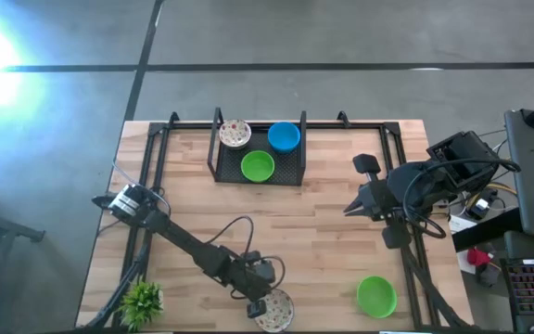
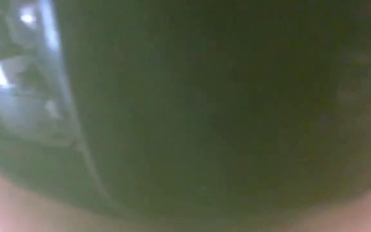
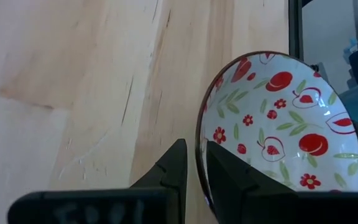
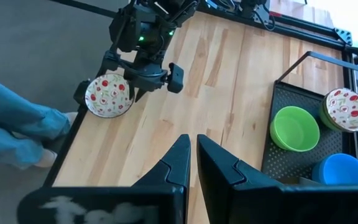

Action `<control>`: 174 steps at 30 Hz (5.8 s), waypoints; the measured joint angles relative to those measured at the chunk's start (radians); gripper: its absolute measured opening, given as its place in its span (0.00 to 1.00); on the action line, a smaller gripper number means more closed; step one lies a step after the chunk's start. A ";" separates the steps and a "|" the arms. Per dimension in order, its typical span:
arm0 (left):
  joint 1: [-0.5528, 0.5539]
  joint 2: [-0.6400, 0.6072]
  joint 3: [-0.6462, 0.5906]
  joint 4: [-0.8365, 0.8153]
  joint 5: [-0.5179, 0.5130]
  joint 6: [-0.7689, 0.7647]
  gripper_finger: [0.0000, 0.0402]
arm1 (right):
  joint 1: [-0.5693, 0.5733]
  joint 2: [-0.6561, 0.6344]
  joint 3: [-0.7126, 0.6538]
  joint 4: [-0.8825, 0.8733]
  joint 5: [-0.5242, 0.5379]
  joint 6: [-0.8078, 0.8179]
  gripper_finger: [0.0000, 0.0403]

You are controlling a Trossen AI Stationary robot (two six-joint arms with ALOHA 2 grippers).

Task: Pick & Place Mini bowls
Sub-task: Stack the white bowl on top of the white bowls on the shelf

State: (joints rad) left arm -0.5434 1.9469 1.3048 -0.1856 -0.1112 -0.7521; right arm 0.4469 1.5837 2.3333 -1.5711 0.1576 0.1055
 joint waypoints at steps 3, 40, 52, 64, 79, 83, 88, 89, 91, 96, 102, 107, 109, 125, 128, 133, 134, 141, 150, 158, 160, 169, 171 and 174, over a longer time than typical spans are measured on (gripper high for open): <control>-0.002 0.000 -0.001 -0.002 0.014 -0.043 0.13 | 0.000 0.000 0.000 0.000 0.000 -0.009 0.07; 0.027 0.061 0.028 -0.014 0.220 -0.183 0.01 | 0.000 0.000 0.000 0.000 0.001 0.021 0.07; 0.077 -0.089 0.027 -0.078 0.175 -0.208 0.01 | 0.000 -0.006 0.000 0.001 0.001 -0.017 0.07; 0.200 -0.220 0.085 -0.305 0.180 -0.280 0.01 | -0.013 -0.006 0.000 0.036 0.017 -0.083 0.07; 0.243 -0.268 0.084 -0.572 0.374 -0.133 0.01 | -0.135 -0.011 0.000 0.040 0.055 -0.082 0.07; 0.229 -0.268 0.083 -0.676 0.435 -0.078 0.01 | -0.172 -0.011 0.000 0.040 0.055 -0.083 0.07; 0.223 -0.269 0.082 -0.761 0.486 -0.032 0.01 | -0.201 -0.011 0.000 0.040 0.055 -0.097 0.07; 0.222 -0.269 0.082 -0.771 0.492 -0.026 0.01 | -0.204 -0.011 0.000 0.040 0.055 -0.103 0.07; 0.221 -0.271 0.082 -0.783 0.497 -0.012 0.01 | -0.207 -0.012 0.000 0.040 0.055 -0.106 0.07; 0.234 -0.297 0.082 -0.783 0.481 -0.010 0.01 | -0.206 -0.012 0.000 0.040 0.055 -0.114 0.07; 0.290 -0.376 0.082 -0.804 0.375 -0.025 0.01 | -0.221 -0.012 0.000 0.040 0.055 -0.117 0.07; 0.382 -0.456 0.082 -0.814 0.292 -0.054 0.01 | -0.247 -0.012 0.000 0.042 0.055 -0.116 0.07; 0.431 -0.484 0.082 -0.821 0.289 -0.051 0.01 | -0.260 -0.012 0.000 0.043 0.057 -0.117 0.07; 0.990 -0.537 0.175 -0.925 0.333 0.443 0.01 | -0.360 -0.012 0.000 0.171 0.134 -0.113 0.07; 1.098 -0.517 0.198 -0.924 0.343 0.523 0.01 | -0.378 -0.012 0.000 0.200 0.134 -0.107 0.07; 1.252 -0.451 0.242 -0.924 0.345 0.625 0.01 | -0.418 -0.012 0.000 0.226 0.134 -0.081 0.07; 1.274 -0.432 0.255 -0.923 0.342 0.652 0.01 | -0.426 -0.012 0.000 0.225 0.134 -0.074 0.07; 1.381 -0.270 0.407 -0.945 0.348 0.909 0.01 | -0.476 -0.012 0.000 0.225 0.134 -0.027 0.07; 1.404 -0.062 0.610 -1.044 0.287 1.190 0.01 | -0.497 -0.012 0.000 0.225 0.134 -0.001 0.07; 1.406 0.034 0.678 -1.042 0.198 1.252 0.01 | -0.496 -0.012 0.000 0.225 0.134 0.019 0.07; 1.405 0.044 0.679 -1.042 0.198 1.256 0.01 | -0.496 -0.012 0.000 0.225 0.134 0.019 0.07; 1.405 0.100 0.677 -1.035 0.178 1.256 0.01 | -0.496 -0.012 0.000 0.226 0.167 0.019 0.07; 1.404 0.106 0.677 -1.030 0.164 1.256 0.01 | -0.497 -0.012 0.000 0.227 0.184 0.017 0.07; 1.404 0.110 0.677 -1.021 0.158 1.262 0.01 | -0.500 -0.012 0.000 0.227 0.185 0.015 0.07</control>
State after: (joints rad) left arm 0.8608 2.0568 1.9816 -1.2065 0.0469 0.5096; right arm -0.0528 1.5719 2.3333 -1.3441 0.3431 0.1207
